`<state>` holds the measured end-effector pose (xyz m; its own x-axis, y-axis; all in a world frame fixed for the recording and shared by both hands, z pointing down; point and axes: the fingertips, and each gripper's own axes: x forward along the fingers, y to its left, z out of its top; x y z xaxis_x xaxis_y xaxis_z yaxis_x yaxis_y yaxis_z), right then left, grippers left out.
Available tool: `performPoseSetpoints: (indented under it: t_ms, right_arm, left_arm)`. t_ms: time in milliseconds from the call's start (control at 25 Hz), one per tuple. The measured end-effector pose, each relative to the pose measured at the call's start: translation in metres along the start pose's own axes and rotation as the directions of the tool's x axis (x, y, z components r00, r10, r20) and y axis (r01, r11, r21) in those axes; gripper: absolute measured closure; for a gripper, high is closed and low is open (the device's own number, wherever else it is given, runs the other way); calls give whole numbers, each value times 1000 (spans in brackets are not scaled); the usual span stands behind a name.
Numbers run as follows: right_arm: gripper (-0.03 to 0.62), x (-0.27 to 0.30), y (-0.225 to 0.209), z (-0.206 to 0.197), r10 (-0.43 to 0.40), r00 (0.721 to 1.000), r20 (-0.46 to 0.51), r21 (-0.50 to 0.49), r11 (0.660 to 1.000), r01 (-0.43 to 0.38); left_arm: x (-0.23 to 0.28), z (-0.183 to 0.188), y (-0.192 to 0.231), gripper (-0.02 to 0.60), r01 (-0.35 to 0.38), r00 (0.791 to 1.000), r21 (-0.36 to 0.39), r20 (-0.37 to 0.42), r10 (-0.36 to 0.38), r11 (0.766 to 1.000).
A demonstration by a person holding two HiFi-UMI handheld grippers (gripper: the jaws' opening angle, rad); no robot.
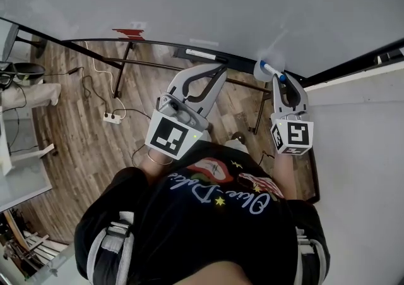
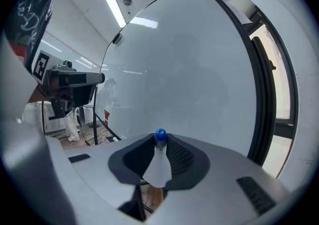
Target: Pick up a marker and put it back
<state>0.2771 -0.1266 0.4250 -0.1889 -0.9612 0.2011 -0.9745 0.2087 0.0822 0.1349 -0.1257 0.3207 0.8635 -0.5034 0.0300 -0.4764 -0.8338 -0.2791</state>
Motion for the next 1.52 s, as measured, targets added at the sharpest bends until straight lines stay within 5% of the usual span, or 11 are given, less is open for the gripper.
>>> performPoseSetpoints:
  t_ms: [320,520,1080,1520]
  right_arm:
    - [525,0,1,10,-2,1000,16,-9,1000,2]
    - [525,-3,2,18,-1,1000,23,-8,1000,1]
    - [525,-25,0,49,-28,997,75,-14,999,29]
    - [525,-47,1,80,-20,993,120,-4,1000,20]
  left_arm:
    - [-8,-1,8,577,-34,999,-76,9,34,997]
    - [-12,1,8,578,-23,1000,3,2,23,1000]
    - [-10,4,-1,577,28,999,15,24,-28,1000]
    - [-6,-2,2,577,17,999,-99,35,-14,995]
